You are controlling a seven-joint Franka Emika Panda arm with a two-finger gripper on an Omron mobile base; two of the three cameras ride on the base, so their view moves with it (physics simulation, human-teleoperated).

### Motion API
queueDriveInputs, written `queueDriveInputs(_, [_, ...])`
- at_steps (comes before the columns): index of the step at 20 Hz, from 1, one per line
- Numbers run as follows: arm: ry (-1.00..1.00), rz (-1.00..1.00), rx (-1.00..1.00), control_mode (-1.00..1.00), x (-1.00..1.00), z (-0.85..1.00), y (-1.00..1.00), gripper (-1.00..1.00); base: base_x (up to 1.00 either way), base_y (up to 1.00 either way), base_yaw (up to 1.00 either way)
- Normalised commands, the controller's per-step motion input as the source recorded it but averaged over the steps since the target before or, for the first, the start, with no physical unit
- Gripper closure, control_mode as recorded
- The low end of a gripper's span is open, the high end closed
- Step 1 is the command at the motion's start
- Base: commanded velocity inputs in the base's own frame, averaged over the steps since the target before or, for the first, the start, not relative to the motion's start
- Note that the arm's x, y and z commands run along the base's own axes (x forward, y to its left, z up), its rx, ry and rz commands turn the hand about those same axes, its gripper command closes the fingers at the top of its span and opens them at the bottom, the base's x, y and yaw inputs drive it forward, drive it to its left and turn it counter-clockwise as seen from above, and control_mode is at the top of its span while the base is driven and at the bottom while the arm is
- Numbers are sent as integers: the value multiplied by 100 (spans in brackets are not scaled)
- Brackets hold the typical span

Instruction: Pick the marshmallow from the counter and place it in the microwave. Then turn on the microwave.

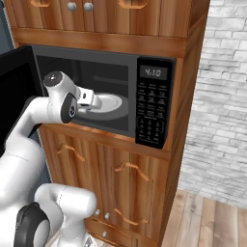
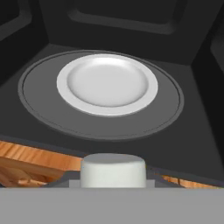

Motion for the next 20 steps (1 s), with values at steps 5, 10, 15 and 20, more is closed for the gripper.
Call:
queueDriveInputs(5, [1, -1, 0, -100, 28, -4, 1, 100, 0, 0, 0])
queueDriveInputs(10, [2, -1, 0, -100, 25, -3, 2, 100, 0, 0, 0])
queueDriveInputs(15, [2, 0, 0, -100, 25, -6, 3, 100, 0, 0, 0])
queueDriveInputs(20, [2, -1, 0, -100, 23, -5, 1, 100, 0, 0, 0])
